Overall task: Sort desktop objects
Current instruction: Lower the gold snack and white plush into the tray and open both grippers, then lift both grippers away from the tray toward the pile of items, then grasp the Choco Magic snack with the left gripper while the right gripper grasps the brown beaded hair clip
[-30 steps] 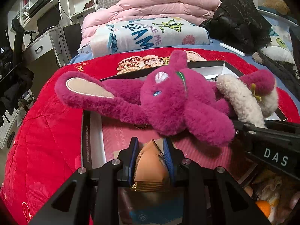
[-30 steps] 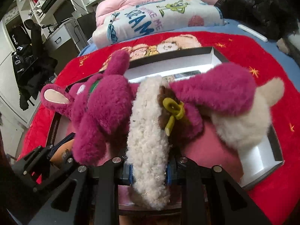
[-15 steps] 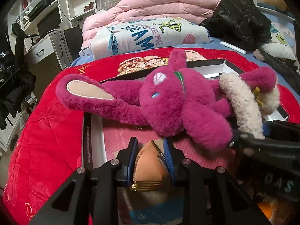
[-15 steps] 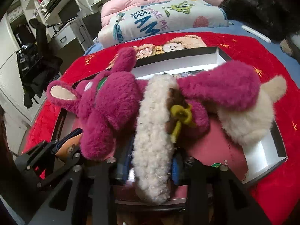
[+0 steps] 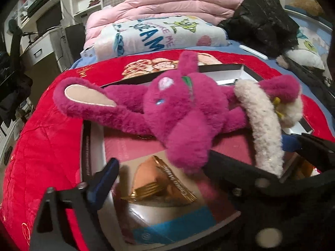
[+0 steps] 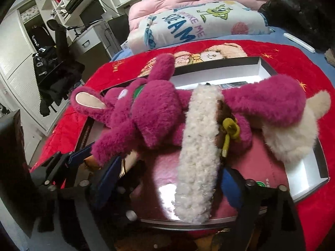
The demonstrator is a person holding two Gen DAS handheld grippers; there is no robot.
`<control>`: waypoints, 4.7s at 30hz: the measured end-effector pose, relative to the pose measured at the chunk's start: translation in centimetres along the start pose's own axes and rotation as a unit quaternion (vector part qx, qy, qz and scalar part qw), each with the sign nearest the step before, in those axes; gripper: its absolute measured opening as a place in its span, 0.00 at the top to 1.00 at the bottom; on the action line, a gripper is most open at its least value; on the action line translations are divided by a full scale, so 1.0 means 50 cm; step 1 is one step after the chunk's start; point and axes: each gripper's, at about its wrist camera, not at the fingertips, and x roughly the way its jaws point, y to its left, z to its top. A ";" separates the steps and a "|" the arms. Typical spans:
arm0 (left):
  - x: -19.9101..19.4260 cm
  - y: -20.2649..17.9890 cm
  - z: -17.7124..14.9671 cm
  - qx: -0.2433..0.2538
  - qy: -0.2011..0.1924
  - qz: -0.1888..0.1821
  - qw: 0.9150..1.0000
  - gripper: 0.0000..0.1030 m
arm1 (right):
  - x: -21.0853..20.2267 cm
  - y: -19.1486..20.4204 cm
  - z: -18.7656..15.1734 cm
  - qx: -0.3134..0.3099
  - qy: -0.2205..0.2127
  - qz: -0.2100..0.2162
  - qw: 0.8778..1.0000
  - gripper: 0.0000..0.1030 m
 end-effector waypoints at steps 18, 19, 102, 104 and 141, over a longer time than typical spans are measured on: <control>-0.024 -0.014 0.010 0.026 -0.007 0.004 1.000 0.00 | -0.031 -0.014 0.005 0.025 -0.033 -0.006 0.999 0.03; -0.032 -0.016 0.011 0.029 -0.012 0.003 0.999 0.00 | -0.039 -0.020 0.008 0.032 -0.039 -0.005 0.999 0.02; -0.367 -0.174 -0.237 0.055 0.044 -0.134 0.988 0.00 | -0.416 -0.114 -0.317 0.123 0.055 -0.122 0.983 0.20; -0.355 -0.185 -0.241 0.064 0.052 -0.129 0.988 0.00 | -0.407 -0.117 -0.319 0.124 0.062 -0.123 0.983 0.20; -0.262 -0.213 -0.297 0.026 0.101 -0.088 0.991 0.00 | -0.349 -0.083 -0.369 0.077 0.098 -0.166 0.978 0.36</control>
